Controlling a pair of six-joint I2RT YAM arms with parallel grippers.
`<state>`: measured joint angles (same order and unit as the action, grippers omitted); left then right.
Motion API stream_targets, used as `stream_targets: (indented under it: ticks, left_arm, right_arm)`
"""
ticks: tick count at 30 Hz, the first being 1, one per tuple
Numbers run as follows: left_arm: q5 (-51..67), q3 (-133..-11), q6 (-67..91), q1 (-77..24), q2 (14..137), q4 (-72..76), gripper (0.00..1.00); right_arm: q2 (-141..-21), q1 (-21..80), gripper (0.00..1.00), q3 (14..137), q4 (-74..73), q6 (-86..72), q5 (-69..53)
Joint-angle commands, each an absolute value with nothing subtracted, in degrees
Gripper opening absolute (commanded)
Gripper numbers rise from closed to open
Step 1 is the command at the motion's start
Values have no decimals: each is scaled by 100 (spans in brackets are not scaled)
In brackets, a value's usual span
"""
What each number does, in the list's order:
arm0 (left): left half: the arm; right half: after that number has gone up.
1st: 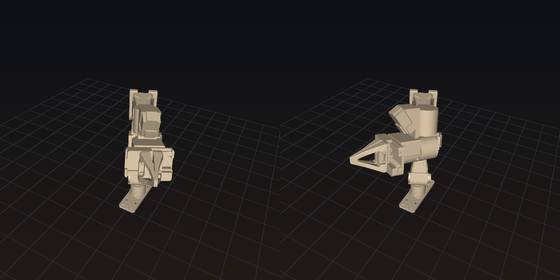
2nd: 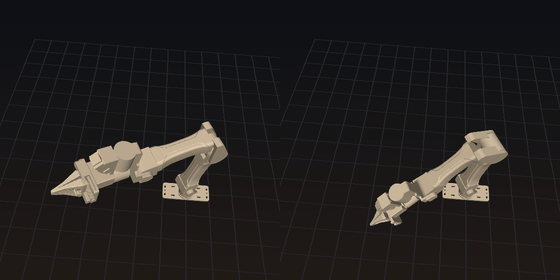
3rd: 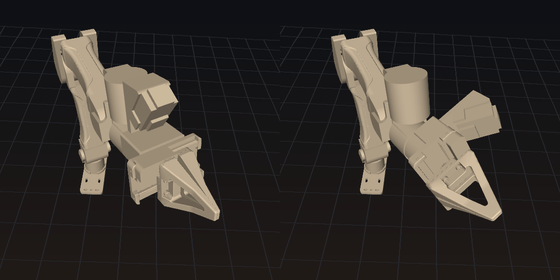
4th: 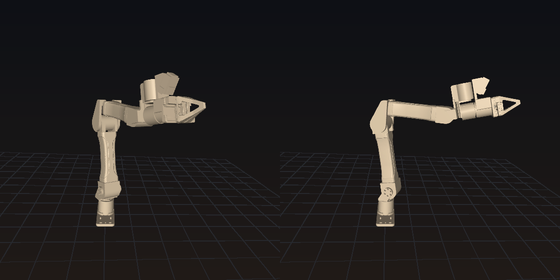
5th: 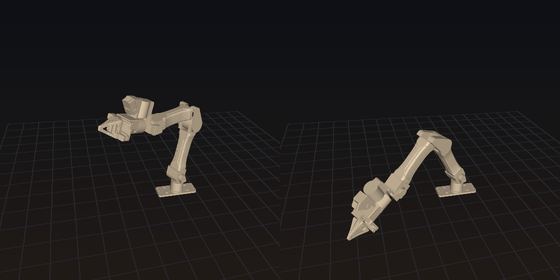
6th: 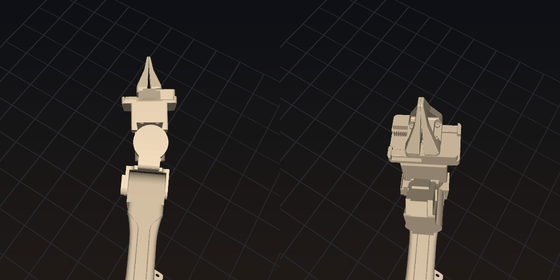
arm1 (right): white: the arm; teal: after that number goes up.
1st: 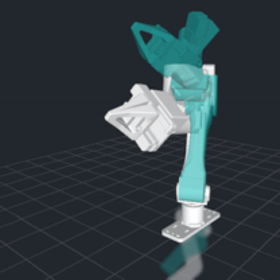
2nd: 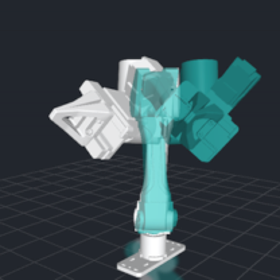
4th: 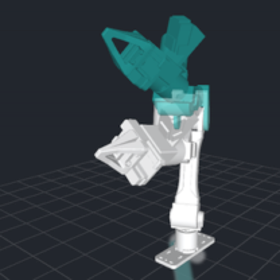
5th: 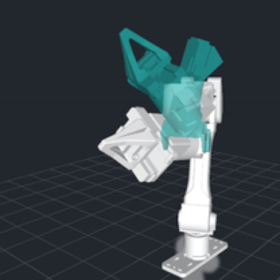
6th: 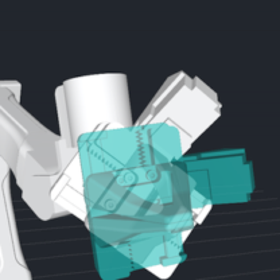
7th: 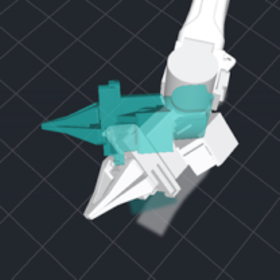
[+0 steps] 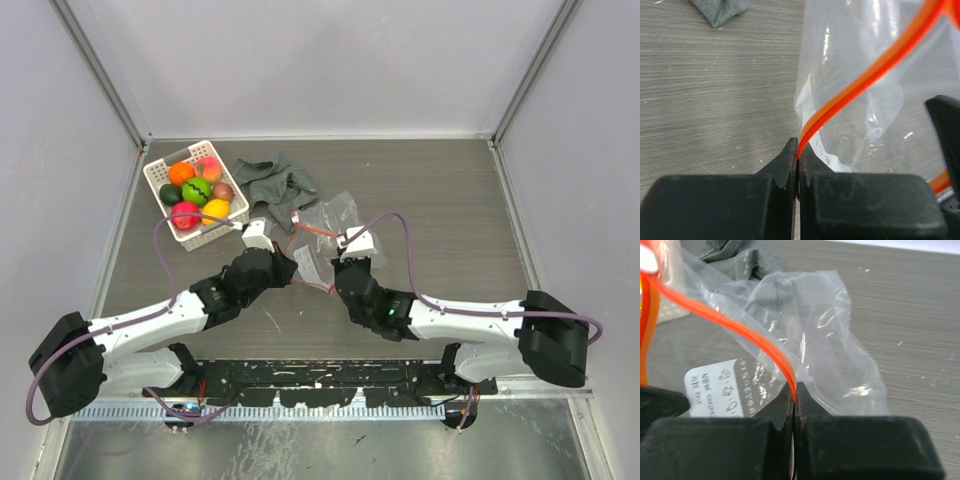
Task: Place the food in the zip-top bag and seal the zipper
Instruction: Open the zipper of the food storage bag at the center of the board.
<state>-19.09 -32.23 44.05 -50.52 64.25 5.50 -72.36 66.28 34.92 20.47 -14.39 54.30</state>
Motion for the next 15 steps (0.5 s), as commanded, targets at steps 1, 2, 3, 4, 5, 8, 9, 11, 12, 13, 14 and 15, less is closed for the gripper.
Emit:
stream_targets:
  ticks: [1, 2, 3, 4, 5, 8, 9, 11, 12, 13, 14, 15]
  left_arm:
    - [-2438, -3405, 4232, -5066, 6232, 198, 0]
    - [-2489, -3448, 4203, -5064, 6231, 98, 0]
    - [-2528, -3487, 4184, -5064, 6244, 13, 0]
    - [-2546, -3523, 4154, -5067, 6255, -43, 0]
    - [-2546, -3551, 4137, -5064, 6274, -81, 0]
    - [-2431, -3621, 4107, -5066, 6328, -88, 0]
    - [-2388, -3656, 4105, -5068, 6361, -92, 0]
    - [-2291, -3717, 4107, -5064, 6416, -111, 0]
    - [-2237, -3751, 4108, -5068, 6435, -114, 0]
    - [-2172, -3779, 4109, -5063, 6441, -110, 1]
    - [-2115, -3805, 4107, -5064, 6442, -106, 3]
    - [-2067, -3832, 4109, -5066, 6438, -99, 6]
  right_arm:
    - [-6759, 6645, 0, 3714, 1675, -1227, 6394]
    - [-6678, 6637, 0, 3704, 1630, -1217, 6490]
    - [-6601, 6636, 0, 3691, 1594, -1218, 6585]
    - [-6525, 6629, 0, 3681, 1566, -1251, 6672]
    - [-6460, 6624, 0, 3662, 1559, -1289, 6734]
    - [-6308, 6614, 0, 3559, 1621, -1408, 6832]
    - [-6301, 6591, 0, 3519, 1685, -1377, 6773]
    - [-6320, 6535, 0, 3492, 1795, -1271, 6597]
    - [-6335, 6512, 0, 3501, 1816, -1239, 6539]
    - [-6351, 6496, 0, 3499, 1875, -1183, 6480]
    - [-6378, 6482, 0, 3482, 1952, -1114, 6432]
    - [-6406, 6459, 0, 3470, 2041, -1047, 6387]
